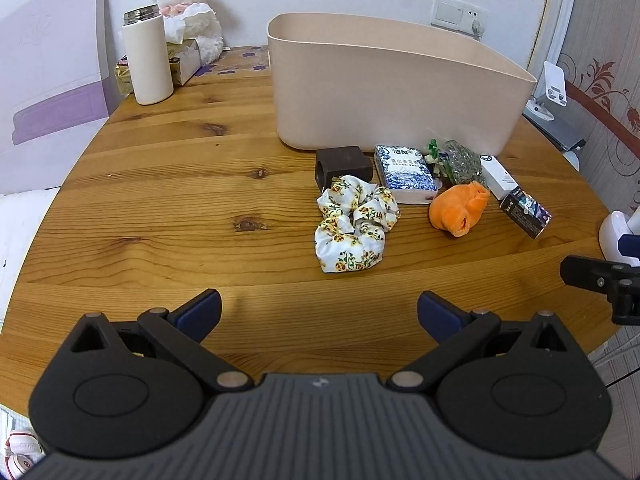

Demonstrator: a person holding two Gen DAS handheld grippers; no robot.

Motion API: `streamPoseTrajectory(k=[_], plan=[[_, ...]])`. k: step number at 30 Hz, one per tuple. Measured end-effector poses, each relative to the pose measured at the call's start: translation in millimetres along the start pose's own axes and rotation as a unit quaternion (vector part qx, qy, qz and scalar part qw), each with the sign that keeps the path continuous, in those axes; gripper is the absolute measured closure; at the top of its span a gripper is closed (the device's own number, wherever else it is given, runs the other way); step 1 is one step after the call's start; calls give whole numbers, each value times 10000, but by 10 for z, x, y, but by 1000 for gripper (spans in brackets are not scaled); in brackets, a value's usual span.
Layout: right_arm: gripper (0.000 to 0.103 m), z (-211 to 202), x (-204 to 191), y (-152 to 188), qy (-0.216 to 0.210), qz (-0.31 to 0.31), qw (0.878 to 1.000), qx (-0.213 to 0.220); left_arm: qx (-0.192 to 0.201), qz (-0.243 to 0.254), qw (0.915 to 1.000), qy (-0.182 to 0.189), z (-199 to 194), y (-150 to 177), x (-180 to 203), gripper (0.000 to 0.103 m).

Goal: Organize objects

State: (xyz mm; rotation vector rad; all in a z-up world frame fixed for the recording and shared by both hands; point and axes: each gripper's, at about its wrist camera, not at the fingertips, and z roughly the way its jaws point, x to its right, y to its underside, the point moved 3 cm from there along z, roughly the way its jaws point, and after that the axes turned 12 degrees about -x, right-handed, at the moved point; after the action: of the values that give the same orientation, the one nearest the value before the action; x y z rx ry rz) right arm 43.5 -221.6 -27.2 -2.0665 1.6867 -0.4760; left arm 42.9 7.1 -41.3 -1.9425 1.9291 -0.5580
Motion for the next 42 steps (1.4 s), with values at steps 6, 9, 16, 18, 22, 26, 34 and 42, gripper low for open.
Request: streamPoseTrajectory(k=[6, 9, 16, 18, 22, 26, 34, 42], plan=[[0, 31, 42, -10, 18, 18, 10000, -20, 15, 4, 10000, -12, 9, -12, -10, 0], [0, 43, 41, -6, 32, -1, 10000, -29, 28, -19, 10000, 5, 10, -26, -31, 0], [0, 80, 25, -8, 66, -73, 9999, -25, -19, 11, 10000, 28, 60, -53, -39, 0], [0, 91, 30, -20, 79, -91, 9999, -4, -12, 35, 10000, 6, 76, -60, -29, 0], [0, 132, 44, -51, 136, -141, 9998, 33, -40, 73, 10000, -5, 134, -80, -14, 0], [0, 179, 74, -83, 121, -160, 9998, 90, -74, 68, 9999, -5, 198, -111, -8, 0], [0, 354, 85, -141, 166, -378, 9991, 117, -93, 12, 9999, 111, 384, -226, -11, 0], [11, 640, 151, -268, 195, -408, 9990, 29, 42, 86, 9999, 38, 565, -391, 52, 0]])
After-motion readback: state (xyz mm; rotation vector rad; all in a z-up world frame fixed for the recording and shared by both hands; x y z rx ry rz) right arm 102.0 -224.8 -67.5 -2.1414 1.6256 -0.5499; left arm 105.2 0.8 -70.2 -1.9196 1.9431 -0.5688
